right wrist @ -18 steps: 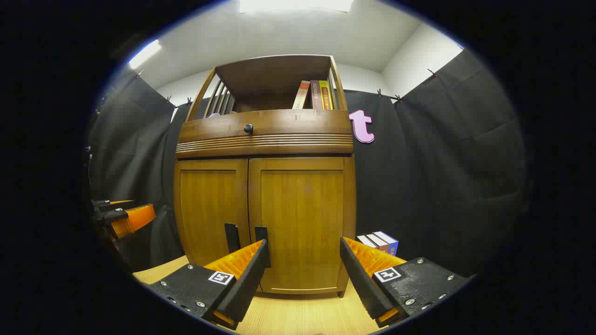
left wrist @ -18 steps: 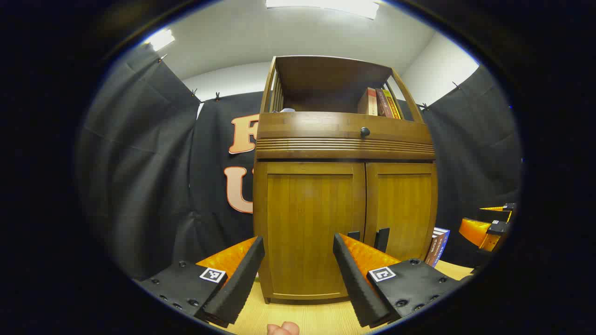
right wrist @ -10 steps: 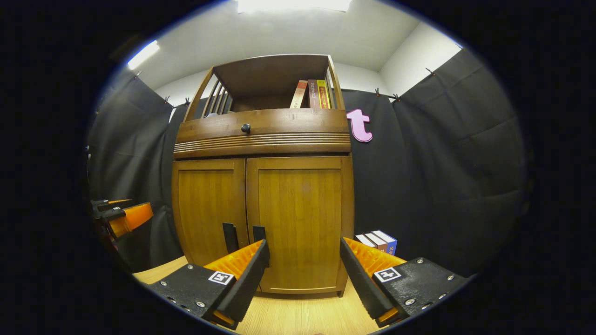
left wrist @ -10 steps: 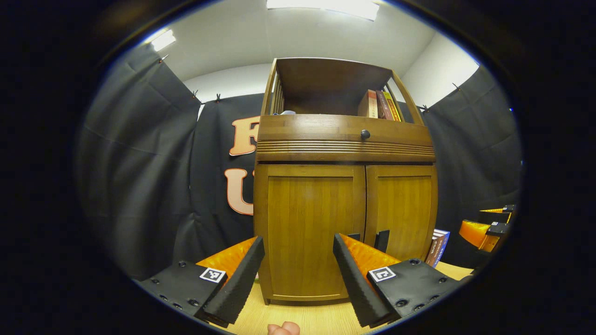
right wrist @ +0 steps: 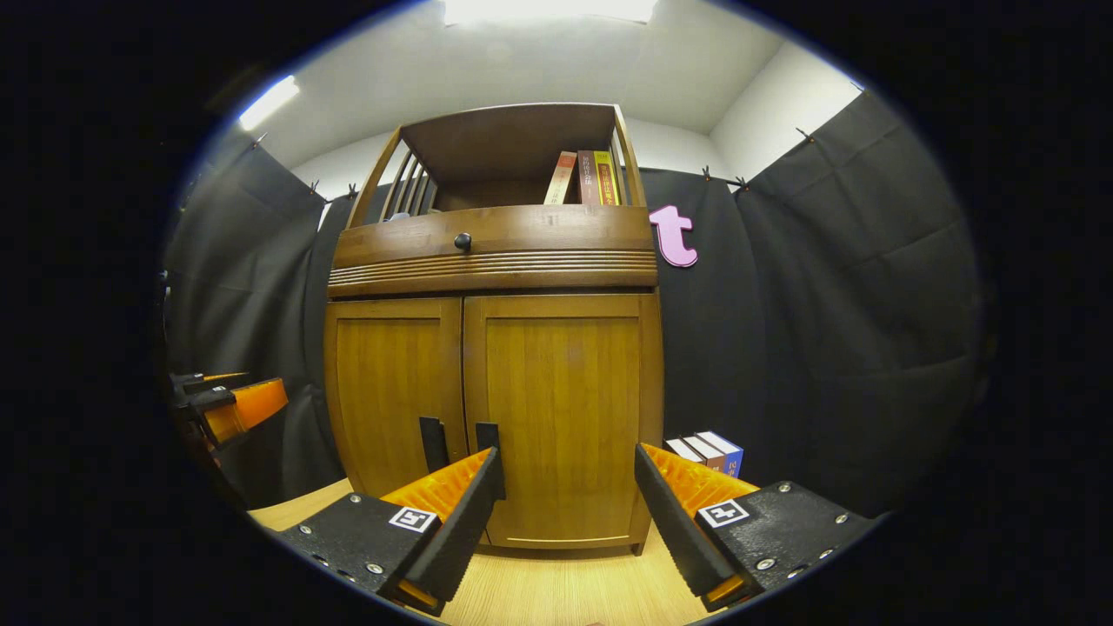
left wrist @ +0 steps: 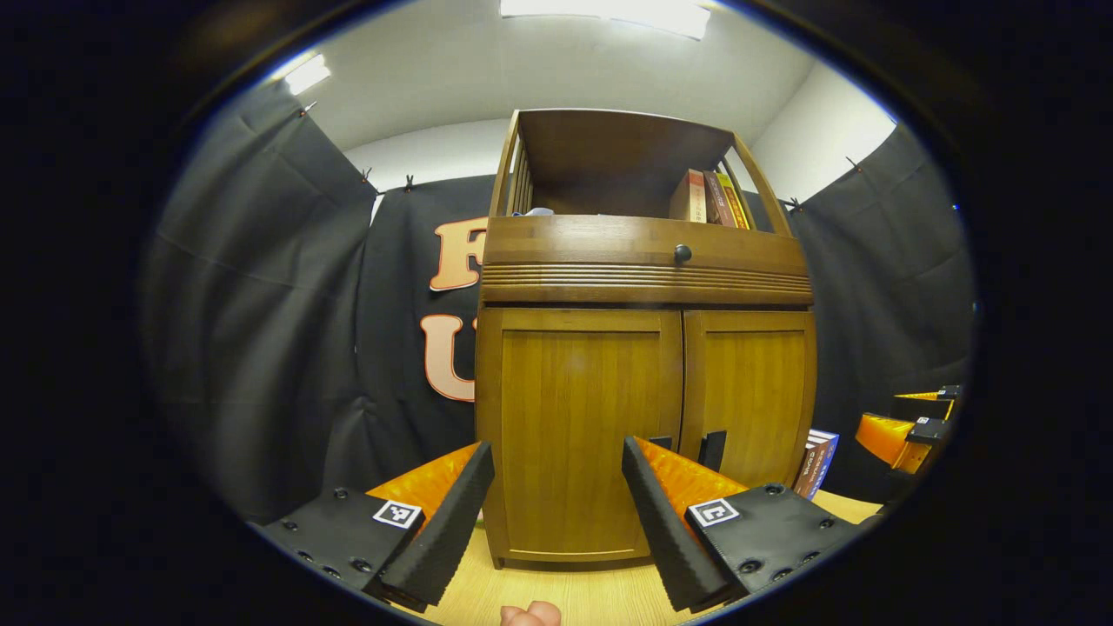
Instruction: Open the right door of the double-door shoe cabinet with the right hand, and open the left door with the left hand.
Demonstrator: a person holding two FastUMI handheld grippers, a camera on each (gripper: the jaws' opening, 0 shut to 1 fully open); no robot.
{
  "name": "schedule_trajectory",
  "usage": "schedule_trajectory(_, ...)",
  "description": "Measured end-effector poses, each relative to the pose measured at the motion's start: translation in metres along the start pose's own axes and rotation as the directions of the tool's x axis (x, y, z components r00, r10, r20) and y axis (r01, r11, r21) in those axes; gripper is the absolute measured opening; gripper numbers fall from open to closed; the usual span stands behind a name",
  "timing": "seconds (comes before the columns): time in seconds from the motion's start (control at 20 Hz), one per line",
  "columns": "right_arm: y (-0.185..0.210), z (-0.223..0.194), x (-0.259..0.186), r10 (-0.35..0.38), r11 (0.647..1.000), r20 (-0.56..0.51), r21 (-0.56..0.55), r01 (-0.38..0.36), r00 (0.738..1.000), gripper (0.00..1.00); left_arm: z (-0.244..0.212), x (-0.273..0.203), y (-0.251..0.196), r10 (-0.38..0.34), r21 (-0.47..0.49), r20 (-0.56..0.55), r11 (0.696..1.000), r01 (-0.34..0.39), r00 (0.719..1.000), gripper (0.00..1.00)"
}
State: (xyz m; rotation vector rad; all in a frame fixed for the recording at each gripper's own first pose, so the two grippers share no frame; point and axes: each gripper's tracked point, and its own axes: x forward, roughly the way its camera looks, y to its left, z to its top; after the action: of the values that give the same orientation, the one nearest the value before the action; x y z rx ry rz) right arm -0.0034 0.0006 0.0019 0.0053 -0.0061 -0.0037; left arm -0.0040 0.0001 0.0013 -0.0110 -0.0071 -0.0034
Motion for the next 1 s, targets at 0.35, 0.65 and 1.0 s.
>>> schedule_trajectory(0.35, 0.000, 0.005, -0.001, 0.001, 1.000, 0.013, 0.011, -0.001, 1.000, 0.94, 0.001, -0.004, -0.001, -0.013, -0.016, -0.003, 1.000, 0.013, 1.000, 0.95)
schedule_trajectory(0.65, 0.022, 0.017, 0.009, 0.066, 0.998, 0.023, 0.000, -0.066, 0.998, 0.94, -0.005, -0.013, 0.005, -0.001, -0.052, -0.013, 0.999, 0.000, 1.000, 0.97)
schedule_trajectory(1.0, 0.069, 0.010, 0.086, 0.187, 0.982, 0.020, 0.025, -0.187, 0.982, 0.93, -0.005, -0.022, 0.020, 0.034, -0.065, 0.004, 0.997, -0.033, 0.999, 0.96)
